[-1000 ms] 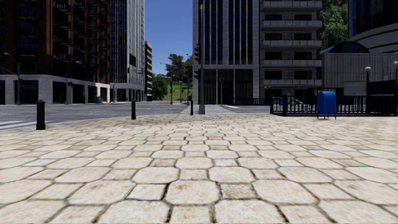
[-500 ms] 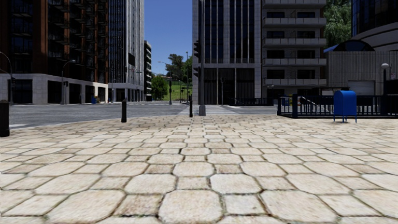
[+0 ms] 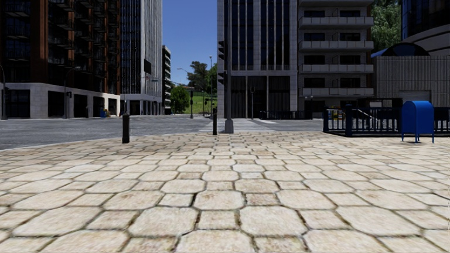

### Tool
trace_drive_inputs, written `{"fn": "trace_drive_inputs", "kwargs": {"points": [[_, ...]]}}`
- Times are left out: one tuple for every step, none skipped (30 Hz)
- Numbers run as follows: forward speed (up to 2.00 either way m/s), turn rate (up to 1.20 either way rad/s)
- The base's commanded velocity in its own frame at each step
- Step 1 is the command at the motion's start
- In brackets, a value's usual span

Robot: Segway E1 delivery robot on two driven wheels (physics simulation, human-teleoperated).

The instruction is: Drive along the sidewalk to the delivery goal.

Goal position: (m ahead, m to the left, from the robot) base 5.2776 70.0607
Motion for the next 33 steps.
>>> {"fn": "trace_drive_inputs", "kwargs": {"points": [[2.00,0.00],[2.00,0.00],[2.00,0.00],[2.00,0.00],[2.00,0.00],[2.00,0.00],[2.00,0.00],[2.00,0.00],[2.00,0.00],[2.00,0.00],[2.00,0.00],[2.00,0.00],[2.00,0.02],[2.00,0.06],[2.00,0.17],[2.00,0.24],[2.00,0.24],[2.00,0.32],[2.00,0.38],[2.00,0.41],[2.00,0.42],[2.00,0.42],[2.00,0.42],[2.00,0.42],[2.00,0.42],[2.00,0.42],[2.00,0.42],[2.00,0.42],[2.00,0.42],[2.00,0.42],[2.00,0.42],[2.00,0.42],[2.00,0.42]]}}
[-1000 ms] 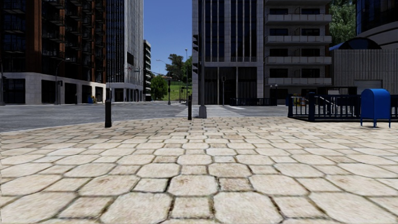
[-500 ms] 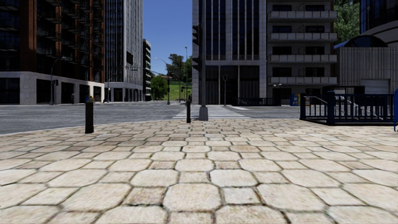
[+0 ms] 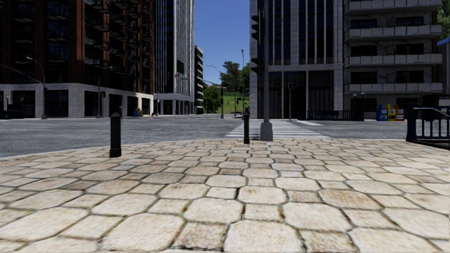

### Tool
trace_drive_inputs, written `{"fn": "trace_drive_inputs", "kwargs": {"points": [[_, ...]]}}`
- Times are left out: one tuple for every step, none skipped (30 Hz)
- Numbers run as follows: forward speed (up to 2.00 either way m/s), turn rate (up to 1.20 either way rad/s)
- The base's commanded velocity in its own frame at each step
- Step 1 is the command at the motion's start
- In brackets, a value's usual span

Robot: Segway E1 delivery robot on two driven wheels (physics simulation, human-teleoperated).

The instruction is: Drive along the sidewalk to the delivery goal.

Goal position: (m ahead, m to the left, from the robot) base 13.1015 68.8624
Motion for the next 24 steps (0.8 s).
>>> {"fn": "trace_drive_inputs", "kwargs": {"points": [[2.00,0.42],[2.00,0.42],[2.00,0.42],[2.00,0.42],[2.00,0.42],[2.00,0.43],[2.00,0.51],[2.00,0.59],[2.00,0.59],[2.00,0.61],[2.00,0.61],[2.00,0.61],[2.00,0.69],[2.00,0.85],[2.00,0.98],[2.00,1.20],[2.00,1.20],[2.00,1.20],[2.00,1.20],[2.00,1.20],[2.00,1.20],[2.00,1.20],[2.00,1.20],[2.00,1.20]]}}
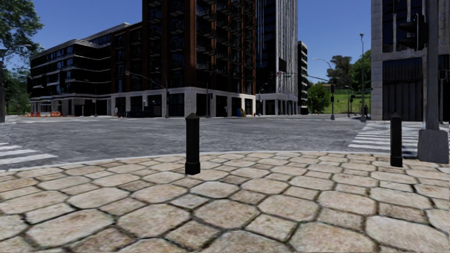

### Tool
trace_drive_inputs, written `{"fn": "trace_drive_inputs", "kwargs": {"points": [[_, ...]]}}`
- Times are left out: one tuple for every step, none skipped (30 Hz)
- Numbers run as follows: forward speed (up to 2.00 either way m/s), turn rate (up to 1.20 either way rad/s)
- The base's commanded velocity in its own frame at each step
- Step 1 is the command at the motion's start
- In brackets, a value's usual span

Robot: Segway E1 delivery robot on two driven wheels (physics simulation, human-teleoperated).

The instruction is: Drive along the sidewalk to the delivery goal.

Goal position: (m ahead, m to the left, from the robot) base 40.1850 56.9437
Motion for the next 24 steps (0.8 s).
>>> {"fn": "trace_drive_inputs", "kwargs": {"points": [[2.00,1.20],[2.00,1.20],[2.00,1.20],[2.00,1.20],[2.00,1.20],[2.00,1.20],[2.00,1.20],[2.00,1.20],[2.00,1.20],[2.00,1.20],[2.00,1.20],[2.00,1.20],[2.00,1.20],[2.00,1.20],[2.00,1.20],[2.00,1.16],[2.00,1.16],[2.00,0.35],[2.00,0.00],[2.00,0.00],[2.00,0.00],[2.00,0.00],[2.00,0.00],[2.00,0.00]]}}
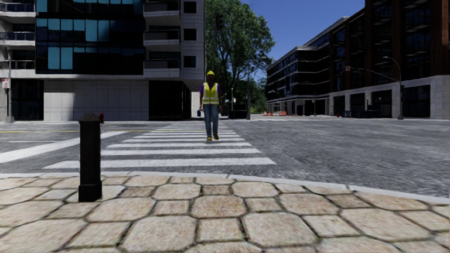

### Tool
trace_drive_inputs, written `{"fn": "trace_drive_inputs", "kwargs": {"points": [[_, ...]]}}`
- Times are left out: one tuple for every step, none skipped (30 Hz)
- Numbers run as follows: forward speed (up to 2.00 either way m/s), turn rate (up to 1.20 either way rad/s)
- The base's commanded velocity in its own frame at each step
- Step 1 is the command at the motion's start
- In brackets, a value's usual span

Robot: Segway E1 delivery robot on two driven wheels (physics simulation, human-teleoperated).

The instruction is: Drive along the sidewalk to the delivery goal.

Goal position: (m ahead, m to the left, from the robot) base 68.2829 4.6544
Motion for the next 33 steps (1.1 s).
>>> {"fn": "trace_drive_inputs", "kwargs": {"points": [[2.00,0.00],[2.00,0.00],[2.00,0.00],[2.00,0.00],[2.00,0.00],[2.00,0.00],[2.00,0.00],[2.00,0.00],[2.00,0.00],[2.00,0.00],[2.00,0.00],[2.00,0.00],[2.00,0.00],[2.00,0.00],[2.00,0.00],[2.00,0.20],[2.00,0.20],[2.00,0.69],[2.00,0.88],[2.00,1.07],[2.00,1.20],[2.00,1.20],[2.00,1.20],[2.00,1.20],[2.00,1.20],[2.00,1.20],[2.00,1.20],[2.00,1.20],[2.00,1.20],[2.00,1.20],[2.00,1.20],[2.00,1.20],[2.00,1.20]]}}
